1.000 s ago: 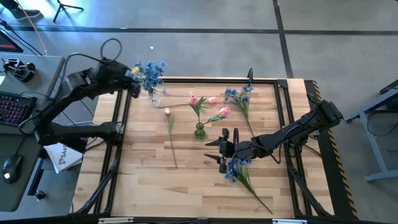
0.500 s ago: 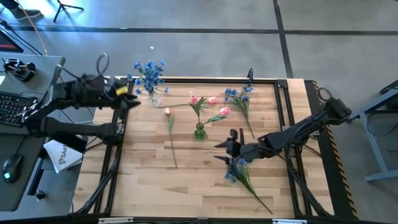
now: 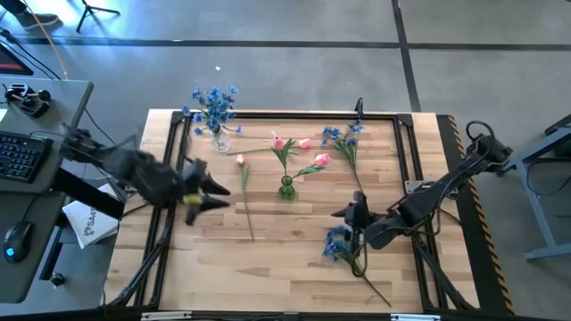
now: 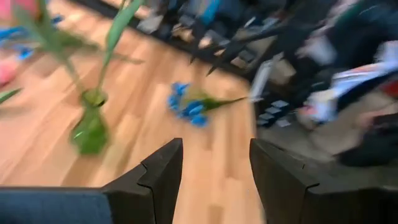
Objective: Sort flowers into vase by color
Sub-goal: Put the pink tulip into the green vase
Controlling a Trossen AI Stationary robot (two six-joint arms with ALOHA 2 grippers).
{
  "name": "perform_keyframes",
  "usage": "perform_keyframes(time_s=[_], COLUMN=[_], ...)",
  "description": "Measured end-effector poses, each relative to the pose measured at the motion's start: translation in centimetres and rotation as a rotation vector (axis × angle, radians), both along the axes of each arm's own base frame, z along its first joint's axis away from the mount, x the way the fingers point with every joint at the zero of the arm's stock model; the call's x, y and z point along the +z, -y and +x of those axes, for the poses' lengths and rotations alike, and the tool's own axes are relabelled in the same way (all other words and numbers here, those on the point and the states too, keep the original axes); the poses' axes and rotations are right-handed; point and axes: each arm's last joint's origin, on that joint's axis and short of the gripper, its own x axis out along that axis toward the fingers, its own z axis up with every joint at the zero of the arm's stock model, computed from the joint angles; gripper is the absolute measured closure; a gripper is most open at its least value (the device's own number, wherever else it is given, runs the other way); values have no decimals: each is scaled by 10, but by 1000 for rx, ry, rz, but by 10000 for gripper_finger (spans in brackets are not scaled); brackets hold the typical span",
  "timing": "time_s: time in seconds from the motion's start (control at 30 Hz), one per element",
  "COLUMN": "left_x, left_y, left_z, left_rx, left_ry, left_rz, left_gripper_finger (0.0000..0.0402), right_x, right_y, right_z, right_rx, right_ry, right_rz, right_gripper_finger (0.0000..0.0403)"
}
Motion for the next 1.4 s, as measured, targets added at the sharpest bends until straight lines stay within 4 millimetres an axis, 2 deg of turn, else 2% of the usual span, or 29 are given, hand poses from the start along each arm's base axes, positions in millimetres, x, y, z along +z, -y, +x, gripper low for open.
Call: perform_keyframes(time_s=[0.13, 0.27, 0.43, 0.57, 0.77, 1.0, 1.1, 1.2, 1.3, 1.4], left_x=[-29, -68, -113, -139, -175, -217, -228, -229, -218, -204], left_y=[24, 45, 60, 69, 67, 45, 33, 25, 23, 23], left_z=[18, 37, 60, 75, 91, 110, 115, 118, 119, 117], left_rx=[97, 166, 253, 312, 552, 719, 762, 768, 760, 770], left_ry=[-97, -220, -313, -337, -351, -493, -546, -587, -588, -571], left_rz=[59, 94, 96, 113, 72, -7, -27, -70, -82, -17], left_gripper_finger=[230, 230, 230, 230, 230, 229, 229, 229, 229, 229], right_x=[-11, -29, -45, -52, -57, -59, -59, -59, -58, -58], right_y=[6, 19, 34, 40, 44, 49, 51, 52, 52, 52], right_z=[0, -1, -2, -1, 0, 1, 2, 2, 3, 3], right_rx=[-37, -121, -223, -254, -234, -234, -244, -249, -249, -250], right_ry=[-2, -20, -22, 28, 84, 99, 99, 103, 110, 112], right_rz=[9, 49, 102, 110, 96, 67, 66, 68, 72, 75], right_gripper_finger=[210, 210, 210, 210, 210, 210, 210, 210, 210, 210])
